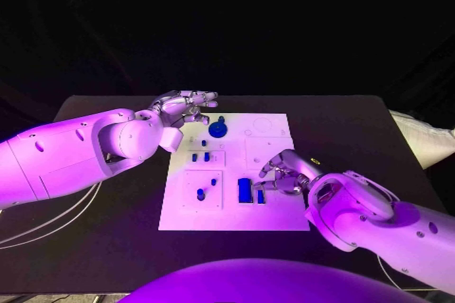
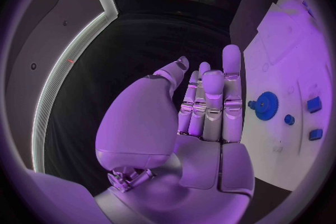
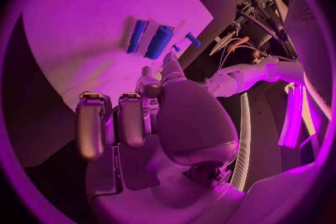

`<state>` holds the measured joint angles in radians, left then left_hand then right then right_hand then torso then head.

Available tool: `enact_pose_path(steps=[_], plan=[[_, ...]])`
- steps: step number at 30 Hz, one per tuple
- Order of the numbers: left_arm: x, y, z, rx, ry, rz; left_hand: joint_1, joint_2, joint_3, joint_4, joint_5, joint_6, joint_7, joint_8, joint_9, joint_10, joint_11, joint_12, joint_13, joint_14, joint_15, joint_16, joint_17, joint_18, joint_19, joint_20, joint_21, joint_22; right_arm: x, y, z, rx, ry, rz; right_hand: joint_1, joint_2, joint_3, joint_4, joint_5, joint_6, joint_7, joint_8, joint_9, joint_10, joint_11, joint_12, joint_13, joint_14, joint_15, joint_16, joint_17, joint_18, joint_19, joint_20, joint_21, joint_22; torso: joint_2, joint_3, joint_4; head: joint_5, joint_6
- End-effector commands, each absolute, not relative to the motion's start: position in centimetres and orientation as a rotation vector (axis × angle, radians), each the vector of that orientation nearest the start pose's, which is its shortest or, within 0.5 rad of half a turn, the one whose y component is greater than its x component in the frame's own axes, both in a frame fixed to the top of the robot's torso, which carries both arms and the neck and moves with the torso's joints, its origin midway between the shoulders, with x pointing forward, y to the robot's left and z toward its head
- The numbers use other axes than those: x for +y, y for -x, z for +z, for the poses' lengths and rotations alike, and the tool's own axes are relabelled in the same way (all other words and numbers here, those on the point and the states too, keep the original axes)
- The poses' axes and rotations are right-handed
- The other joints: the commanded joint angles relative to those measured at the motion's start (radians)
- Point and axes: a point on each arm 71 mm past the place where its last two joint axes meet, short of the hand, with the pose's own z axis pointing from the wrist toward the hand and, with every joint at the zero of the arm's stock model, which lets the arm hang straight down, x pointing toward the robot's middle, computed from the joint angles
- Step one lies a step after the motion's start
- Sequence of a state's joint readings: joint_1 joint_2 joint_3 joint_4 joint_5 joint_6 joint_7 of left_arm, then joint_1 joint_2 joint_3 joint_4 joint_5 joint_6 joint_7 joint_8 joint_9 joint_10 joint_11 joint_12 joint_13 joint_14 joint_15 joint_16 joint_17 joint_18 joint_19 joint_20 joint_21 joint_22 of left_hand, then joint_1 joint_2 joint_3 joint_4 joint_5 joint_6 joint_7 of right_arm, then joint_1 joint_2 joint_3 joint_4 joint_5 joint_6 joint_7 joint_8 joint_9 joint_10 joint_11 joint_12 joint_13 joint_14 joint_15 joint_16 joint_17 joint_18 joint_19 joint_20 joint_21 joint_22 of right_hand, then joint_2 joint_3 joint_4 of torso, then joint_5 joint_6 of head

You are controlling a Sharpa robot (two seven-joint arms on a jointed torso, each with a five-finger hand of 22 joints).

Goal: Assemble the parts on the task board

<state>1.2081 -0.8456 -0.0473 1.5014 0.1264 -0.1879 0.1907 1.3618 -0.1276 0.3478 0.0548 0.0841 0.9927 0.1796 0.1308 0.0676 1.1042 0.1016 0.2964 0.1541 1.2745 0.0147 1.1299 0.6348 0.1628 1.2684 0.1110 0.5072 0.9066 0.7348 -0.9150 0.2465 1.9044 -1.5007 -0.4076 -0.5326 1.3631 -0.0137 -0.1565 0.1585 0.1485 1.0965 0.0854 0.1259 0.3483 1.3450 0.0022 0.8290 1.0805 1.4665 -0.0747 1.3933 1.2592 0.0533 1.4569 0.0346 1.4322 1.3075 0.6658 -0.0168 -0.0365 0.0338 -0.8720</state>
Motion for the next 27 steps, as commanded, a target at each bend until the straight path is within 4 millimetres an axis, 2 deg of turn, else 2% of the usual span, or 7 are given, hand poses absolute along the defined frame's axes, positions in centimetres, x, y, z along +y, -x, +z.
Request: enact_pose_path(steps=[1,5,7,11,19,23,27], plan=[[21.2,-49.3,-19.4,1.571,1.341,-1.564,0.002,0.01,-0.009,0.0,0.003,-0.003,-0.001,0.01,0.002,-0.005,-0.003,0.01,0.003,-0.01,0.0,0.004,-0.004,0.019,-0.005,0.003,-0.006,-0.002,-17.7,-38.6,-23.7,1.809,-0.616,0.885,0.021,0.001,0.003,-0.007,0.032,-0.017,0.006,-0.012,-0.004,-0.044,0.006,-0.099,-0.067,0.034,0.011,-0.034,-0.05,0.01,-0.022,0.007,-0.029,-0.019,-0.019,-0.0029,-0.0085,0.001,0.005],[21.8,-49.7,-19.9,1.511,1.362,-1.531,0.005,0.014,-0.012,0.0,0.004,0.009,-0.007,0.021,0.004,-0.004,-0.007,0.021,0.005,-0.027,-0.002,-0.012,-0.035,0.02,-0.01,0.002,-0.011,-0.005,-19.5,-41.1,-23.3,1.713,-0.783,1.006,0.072,0.026,0.014,-0.031,0.038,-0.036,0.019,-0.03,-0.01,-0.116,0.012,-0.288,-0.211,0.0,0.021,-0.136,-0.181,0.036,-0.085,0.015,-0.117,-0.145,-0.038,-0.0063,-0.0137,0.0,0.025],[22.3,-49.9,-20.3,1.478,1.378,-1.514,0.006,0.015,-0.016,0.001,0.004,0.018,-0.013,0.029,0.005,-0.005,-0.01,0.029,0.005,-0.077,-0.003,-0.064,-0.123,0.019,-0.027,0.002,-0.024,-0.012,-20.4,-42.4,-23.2,1.661,-0.874,1.061,0.111,0.048,0.032,-0.046,0.035,-0.049,0.025,-0.042,-0.015,-0.159,0.024,-0.358,-0.272,-0.076,0.028,-0.328,-0.413,0.078,-0.199,0.021,-0.281,-0.363,-0.051,-0.0089,-0.0153,0.001,0.024],[23.0,-50.2,-21.3,1.415,1.406,-1.48,0.008,0.016,-0.021,0.004,0.004,0.022,-0.017,0.036,0.001,-0.017,-0.009,0.029,-0.004,-0.148,0.002,-0.146,-0.179,0.02,-0.091,0.005,-0.076,-0.043,-22.0,-44.6,-23.4,1.573,-1.011,1.132,0.158,0.087,0.068,-0.051,0.009,-0.083,0.054,-0.065,-0.041,-0.187,0.057,-0.537,-0.461,-0.195,0.064,-0.684,-0.719,0.136,-0.375,0.046,-0.63,-0.726,-0.076,-0.013,-0.0211,-0.001,0.054],[24.2,-50.9,-23.1,1.321,1.46,-1.427,0.019,0.014,-0.008,0.019,0.005,0.009,-0.01,0.018,-0.002,-0.036,0.013,-0.032,-0.062,-0.227,0.035,-0.518,-0.348,0.014,-0.234,0.046,-0.241,-0.177,-22.6,-48.7,-25.1,1.429,-1.158,1.319,0.183,0.059,0.124,-0.045,0.019,-0.109,0.091,-0.066,-0.13,-0.218,0.124,-0.767,-0.802,-0.352,0.138,-1.123,-0.961,0.118,-0.474,0.127,-0.993,-0.972,-0.119,-0.0153,-0.0425,0.007,0.121],[24.3,-51.0,-23.8,1.306,1.467,-1.416,0.03,0.013,0.01,0.02,0.016,0.006,-0.005,0.004,-0.003,-0.074,0.042,-0.085,-0.091,-0.36,0.102,-0.696,-0.421,-0.013,-0.393,0.083,-0.36,-0.258,-22.5,-49.8,-25.7,1.408,-1.175,1.366,0.149,0.051,0.137,-0.052,0.022,-0.122,0.099,-0.064,-0.172,-0.264,0.139,-0.764,-0.895,-0.384,0.174,-1.22,-1.044,0.123,-0.483,0.166,-1.095,-1.044,-0.128,-0.0148,-0.0451,0.01,0.138],[24.1,-51.0,-24.9,1.278,1.484,-1.388,0.028,0.007,0.009,0.018,0.016,0.004,-0.008,-0.032,-0.002,-0.075,0.062,-0.152,-0.09,-0.353,0.129,-0.857,-0.504,0.018,-0.468,0.139,-0.442,-0.379,-22.3,-50.7,-26.3,1.39,-1.176,1.399,0.117,0.052,0.168,-0.095,0.007,-0.121,0.106,-0.064,-0.221,-0.263,0.145,-0.762,-0.978,-0.38,0.19,-1.28,-1.121,0.131,-0.47,0.183,-1.18,-1.106,-0.144,-0.0136,-0.0408,0.011,0.14]])
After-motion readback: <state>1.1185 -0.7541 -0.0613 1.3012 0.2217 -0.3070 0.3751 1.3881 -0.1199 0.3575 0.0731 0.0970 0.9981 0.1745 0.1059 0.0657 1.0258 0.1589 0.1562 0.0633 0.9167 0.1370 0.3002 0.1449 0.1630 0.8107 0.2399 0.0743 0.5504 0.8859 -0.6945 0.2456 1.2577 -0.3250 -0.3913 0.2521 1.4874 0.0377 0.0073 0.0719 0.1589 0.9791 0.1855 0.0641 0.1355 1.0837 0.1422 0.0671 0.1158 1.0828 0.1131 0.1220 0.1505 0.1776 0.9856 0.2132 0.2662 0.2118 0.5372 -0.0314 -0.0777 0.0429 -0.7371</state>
